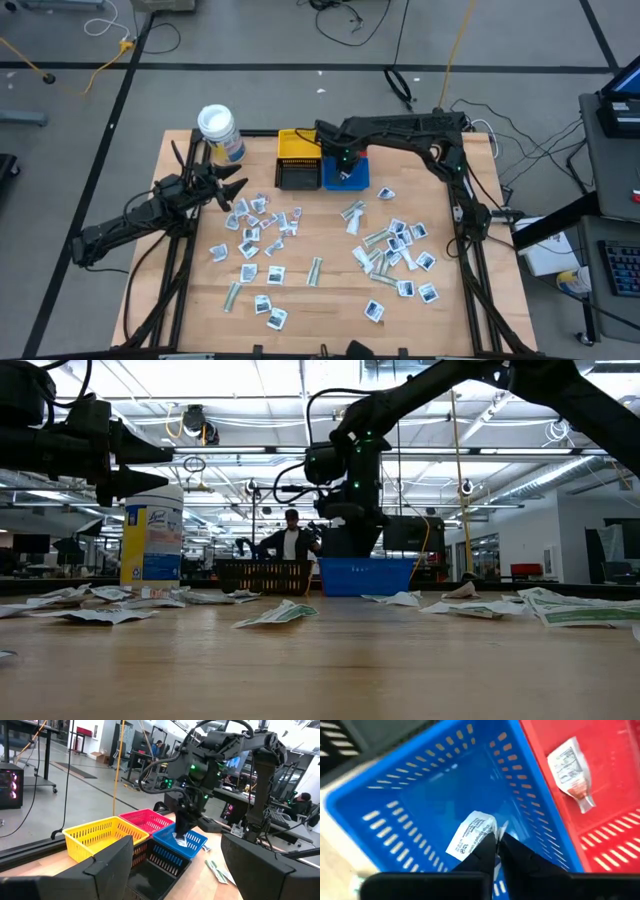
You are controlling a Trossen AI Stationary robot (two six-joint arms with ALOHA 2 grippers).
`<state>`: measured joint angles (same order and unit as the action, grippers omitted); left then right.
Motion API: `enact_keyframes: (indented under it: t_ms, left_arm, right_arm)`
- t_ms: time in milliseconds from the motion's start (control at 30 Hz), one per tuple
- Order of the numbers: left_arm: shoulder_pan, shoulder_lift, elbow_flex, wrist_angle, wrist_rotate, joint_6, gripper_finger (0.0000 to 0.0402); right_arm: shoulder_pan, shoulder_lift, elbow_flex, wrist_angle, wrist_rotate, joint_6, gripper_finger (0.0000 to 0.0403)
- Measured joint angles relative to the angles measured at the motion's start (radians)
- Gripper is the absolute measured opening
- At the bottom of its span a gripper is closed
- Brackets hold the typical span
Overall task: Pick & Place First Aid Supplies
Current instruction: Put the blue alcohol pad into the blue basket
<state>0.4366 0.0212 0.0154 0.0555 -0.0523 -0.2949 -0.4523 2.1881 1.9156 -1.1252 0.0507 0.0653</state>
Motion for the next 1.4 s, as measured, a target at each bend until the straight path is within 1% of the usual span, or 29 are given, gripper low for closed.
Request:
enact_keyframes:
  t_ms: [300, 400, 467, 633, 867, 1100, 1233, 1400]
  left_arm:
    - [0.0, 0.0, 0.0, 0.0, 0.0, 0.0, 0.0306]
    - [0.0, 0.0, 0.0, 0.0, 0.0, 0.0, 0.0306]
    - [0.0, 0.0, 0.0, 0.0, 0.0, 0.0, 0.0306]
    - [0.0, 0.0, 0.0, 0.0, 0.0, 0.0, 0.0306]
    - [0.0, 0.0, 0.0, 0.0, 0.0, 0.0, 0.0306]
    - [0.0, 0.0, 0.0, 0.0, 0.0, 0.0, 0.0306]
    - [0.0, 0.0, 0.0, 0.0, 0.0, 0.0, 0.0306]
    - [0.0, 0.0, 0.0, 0.0, 0.0, 0.0, 0.0306]
  right_arm:
    - [-0.002, -0.001, 0.0, -0.013, -0.01, -0.003, 0.0158]
    - [-0.002, -0.001, 0.0, -0.012, -0.014, -0.003, 0.0185]
    - [-0.002, -0.001, 0.0, -0.012, -0.023, -0.004, 0.0196]
    - [-0.004, -0.05, -0.002, -0.037, -0.025, 0.0, 0.0204]
    - [-0.004, -0.119, -0.002, -0.074, -0.025, 0.001, 0.0195]
    - [-0.002, -0.13, -0.009, -0.15, -0.025, -0.002, 0.0192]
    - [0.002, -0.195, -0.098, -0.168, -0.026, 0.001, 0.0192]
    - [0.034, -0.328, -0.278, -0.145, -0.025, 0.026, 0.0191]
